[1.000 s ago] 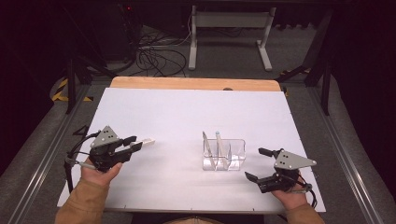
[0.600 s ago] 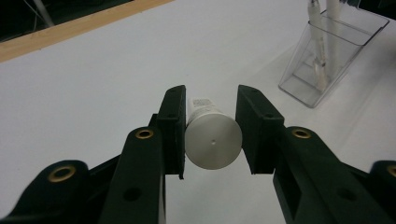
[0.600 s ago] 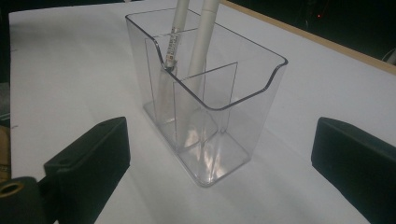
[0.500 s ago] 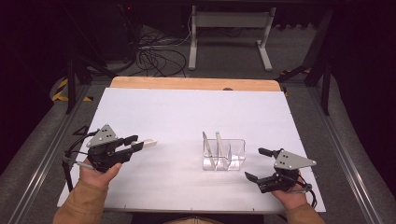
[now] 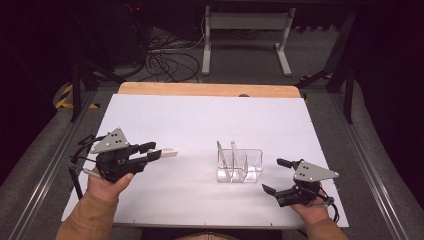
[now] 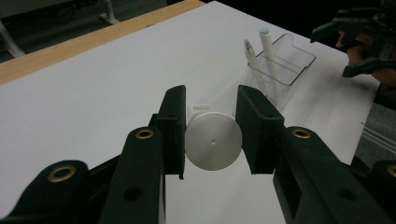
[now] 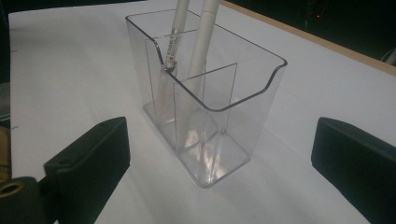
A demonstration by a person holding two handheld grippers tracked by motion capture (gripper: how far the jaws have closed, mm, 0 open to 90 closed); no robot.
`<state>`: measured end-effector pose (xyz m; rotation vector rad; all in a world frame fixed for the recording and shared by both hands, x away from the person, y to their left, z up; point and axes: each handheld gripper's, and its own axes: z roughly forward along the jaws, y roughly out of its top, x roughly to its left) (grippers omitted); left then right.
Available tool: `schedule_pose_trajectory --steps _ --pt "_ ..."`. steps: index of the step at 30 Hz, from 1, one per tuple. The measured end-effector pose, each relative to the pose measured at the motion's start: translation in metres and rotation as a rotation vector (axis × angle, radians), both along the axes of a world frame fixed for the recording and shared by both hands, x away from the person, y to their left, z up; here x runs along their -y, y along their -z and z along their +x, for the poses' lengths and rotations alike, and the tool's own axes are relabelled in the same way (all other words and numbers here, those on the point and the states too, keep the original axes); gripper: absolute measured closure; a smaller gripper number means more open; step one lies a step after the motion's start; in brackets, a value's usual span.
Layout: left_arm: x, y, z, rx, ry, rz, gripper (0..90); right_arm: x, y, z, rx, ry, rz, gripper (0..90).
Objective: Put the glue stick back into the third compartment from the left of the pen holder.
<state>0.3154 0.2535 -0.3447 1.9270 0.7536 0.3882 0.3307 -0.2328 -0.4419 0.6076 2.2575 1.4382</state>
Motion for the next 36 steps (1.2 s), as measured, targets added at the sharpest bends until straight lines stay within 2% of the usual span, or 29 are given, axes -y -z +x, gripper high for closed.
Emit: schedule_pose_trajectory --steps 2,13,25,36 --pt "0.004 -0.004 0.0 0.013 0.014 0.007 65.0 0.0 0.0 0.0 0.0 0.0 -0.001 5.1" --pt "0.032 -0.016 0.003 0.026 0.085 0.001 65.0 -0.001 0.001 0.0 -0.003 0.0 -0.003 5.0" --pt "0.07 -0.023 0.009 0.041 0.165 0.008 65.0 0.0 0.001 0.0 -0.005 -0.002 -0.002 5.0" --pt "0.099 -0.026 0.016 0.037 0.22 0.005 65.0 -0.001 0.001 0.0 -0.007 -0.006 -0.002 5.0"
